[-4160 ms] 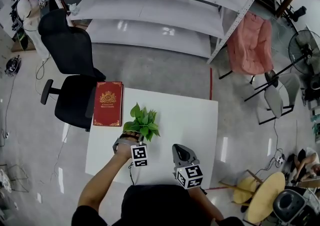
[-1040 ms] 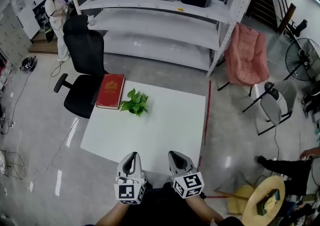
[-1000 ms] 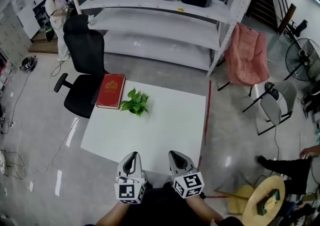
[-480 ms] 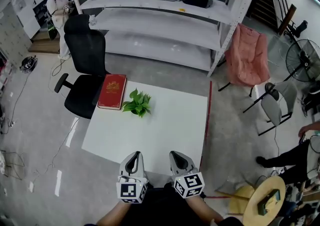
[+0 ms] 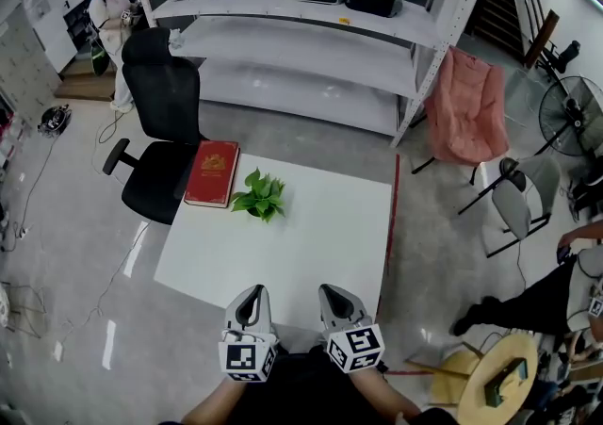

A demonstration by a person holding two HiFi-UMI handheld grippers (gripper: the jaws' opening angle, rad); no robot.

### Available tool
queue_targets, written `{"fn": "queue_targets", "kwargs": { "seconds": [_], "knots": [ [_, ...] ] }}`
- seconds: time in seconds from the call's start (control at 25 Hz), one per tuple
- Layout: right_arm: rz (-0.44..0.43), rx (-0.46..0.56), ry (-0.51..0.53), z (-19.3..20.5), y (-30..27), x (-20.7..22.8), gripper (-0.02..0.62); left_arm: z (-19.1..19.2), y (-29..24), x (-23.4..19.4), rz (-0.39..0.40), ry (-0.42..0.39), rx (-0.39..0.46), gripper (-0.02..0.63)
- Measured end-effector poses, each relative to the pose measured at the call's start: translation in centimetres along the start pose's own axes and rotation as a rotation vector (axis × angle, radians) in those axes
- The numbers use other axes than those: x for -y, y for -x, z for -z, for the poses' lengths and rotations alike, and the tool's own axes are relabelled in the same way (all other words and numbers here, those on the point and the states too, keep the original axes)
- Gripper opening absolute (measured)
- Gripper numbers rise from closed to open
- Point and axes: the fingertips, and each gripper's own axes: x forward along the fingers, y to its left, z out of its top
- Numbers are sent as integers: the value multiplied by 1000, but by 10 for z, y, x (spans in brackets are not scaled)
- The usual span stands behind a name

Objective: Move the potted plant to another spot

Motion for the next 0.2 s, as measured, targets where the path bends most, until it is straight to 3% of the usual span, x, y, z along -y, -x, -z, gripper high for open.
{"fn": "queue_targets", "kwargs": {
  "seconds": [0.2],
  "knots": [
    [8,2,-1,-3,1,1,12,-1,0,0,-7,16,-3,23]
  ]
}}
